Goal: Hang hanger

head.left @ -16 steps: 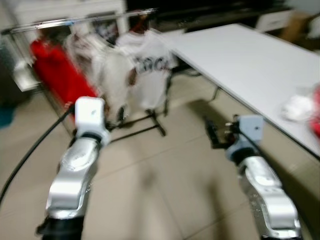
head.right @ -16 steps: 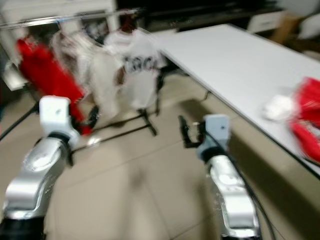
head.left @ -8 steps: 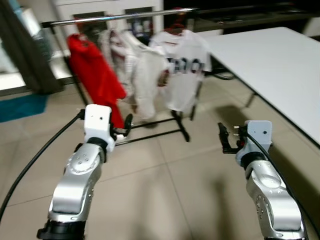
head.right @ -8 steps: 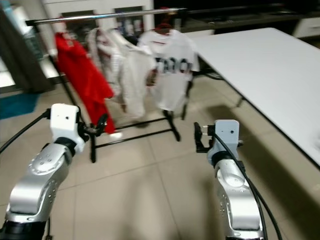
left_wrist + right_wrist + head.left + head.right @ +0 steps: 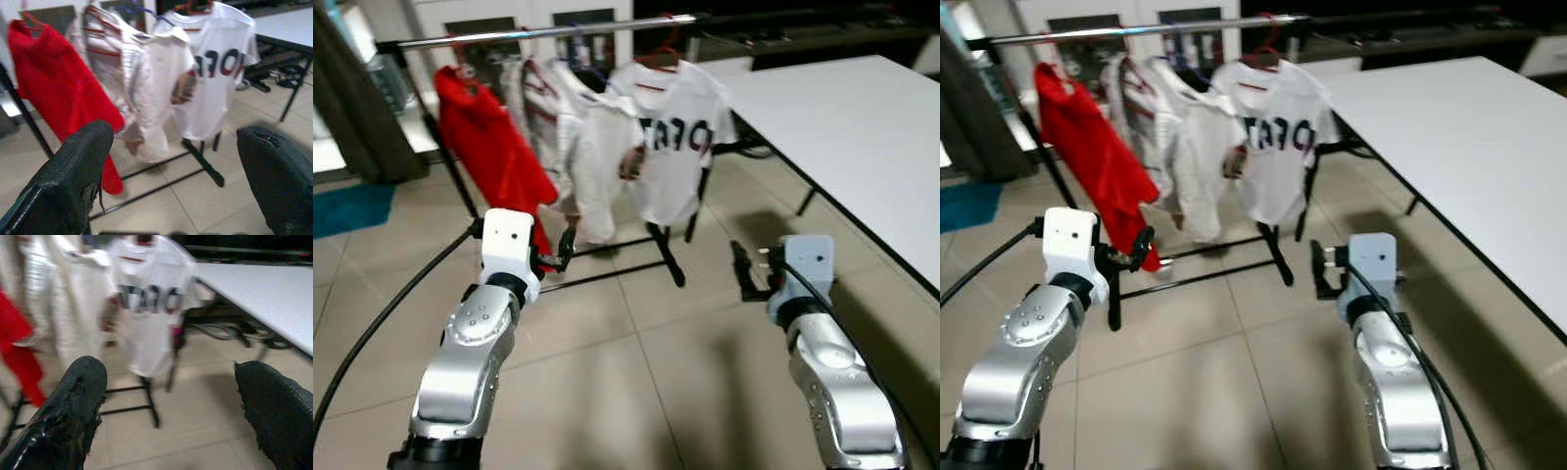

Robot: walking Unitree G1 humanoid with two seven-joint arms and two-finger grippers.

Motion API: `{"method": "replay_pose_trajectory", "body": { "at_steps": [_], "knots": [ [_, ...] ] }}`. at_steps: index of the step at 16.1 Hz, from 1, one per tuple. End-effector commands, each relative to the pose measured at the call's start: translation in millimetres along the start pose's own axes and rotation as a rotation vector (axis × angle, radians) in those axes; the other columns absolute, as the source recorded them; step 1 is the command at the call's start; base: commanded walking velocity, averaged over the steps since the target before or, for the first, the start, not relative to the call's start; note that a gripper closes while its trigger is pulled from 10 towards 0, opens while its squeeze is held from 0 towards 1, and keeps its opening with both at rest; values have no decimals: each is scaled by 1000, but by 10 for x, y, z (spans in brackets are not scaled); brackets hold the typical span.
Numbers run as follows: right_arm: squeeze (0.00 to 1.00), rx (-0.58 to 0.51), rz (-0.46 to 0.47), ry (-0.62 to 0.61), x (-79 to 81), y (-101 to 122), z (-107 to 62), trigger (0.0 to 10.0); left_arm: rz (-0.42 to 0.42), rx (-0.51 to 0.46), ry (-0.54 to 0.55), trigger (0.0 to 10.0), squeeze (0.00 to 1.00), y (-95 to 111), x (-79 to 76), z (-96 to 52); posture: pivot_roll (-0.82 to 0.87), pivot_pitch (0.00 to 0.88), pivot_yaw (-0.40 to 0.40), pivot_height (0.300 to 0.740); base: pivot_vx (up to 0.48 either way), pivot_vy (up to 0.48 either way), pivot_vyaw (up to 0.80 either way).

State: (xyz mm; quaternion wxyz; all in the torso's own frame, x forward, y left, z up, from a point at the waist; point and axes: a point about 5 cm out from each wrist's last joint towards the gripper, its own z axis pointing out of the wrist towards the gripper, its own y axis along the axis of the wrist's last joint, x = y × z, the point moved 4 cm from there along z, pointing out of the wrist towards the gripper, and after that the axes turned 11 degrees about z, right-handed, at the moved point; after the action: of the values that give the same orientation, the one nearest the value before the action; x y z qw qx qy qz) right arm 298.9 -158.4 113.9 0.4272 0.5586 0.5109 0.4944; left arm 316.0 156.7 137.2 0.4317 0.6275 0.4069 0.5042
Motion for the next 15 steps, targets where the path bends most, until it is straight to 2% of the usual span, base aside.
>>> {"method": "replay_pose_trajectory", "body": {
  "at_steps": [1,3,4,5,9,10,11,13,14,15],
  "knots": [
    [0,-5,20,33,78,8,-17,10000,5,-4,17,10000,1000,22,72,-4,-40,26,35,740,285,0,800],
    [0,-13,36,-1,43,10,-13,10000,7,-6,12,10000,1000,28,62,-3,-35,21,41,740,285,0,800],
    [0,-15,1,-13,29,21,1,10000,8,-6,12,10000,1000,30,63,1,-36,21,44,740,285,0,675],
    [0,-15,65,8,50,26,3,10000,9,-7,11,10000,1000,33,59,3,-35,20,45,740,285,0,0],
    [0,-30,86,8,58,53,-12,10000,14,-14,6,10000,1000,55,53,6,-38,16,49,740,285,0,0],
    [0,-46,61,3,55,70,-14,10000,16,-18,4,10000,1000,64,50,7,-37,15,53,740,285,0,0],
    [0,-57,-25,-36,35,69,-8,10000,18,-21,1,10000,1000,71,47,7,-39,17,55,740,281,0,0],
    [0,-60,-36,-53,20,70,-8,10000,19,-21,2,10000,1000,72,52,6,-41,17,56,740,281,0,0],
    [0,-42,38,-10,55,56,-16,10000,18,-20,3,10000,1000,70,57,7,-43,18,57,740,285,0,0],
    [0,-44,62,-3,64,65,-22,10000,17,-20,2,10000,1000,66,57,7,-45,18,57,740,285,0,0]
  ]
}}
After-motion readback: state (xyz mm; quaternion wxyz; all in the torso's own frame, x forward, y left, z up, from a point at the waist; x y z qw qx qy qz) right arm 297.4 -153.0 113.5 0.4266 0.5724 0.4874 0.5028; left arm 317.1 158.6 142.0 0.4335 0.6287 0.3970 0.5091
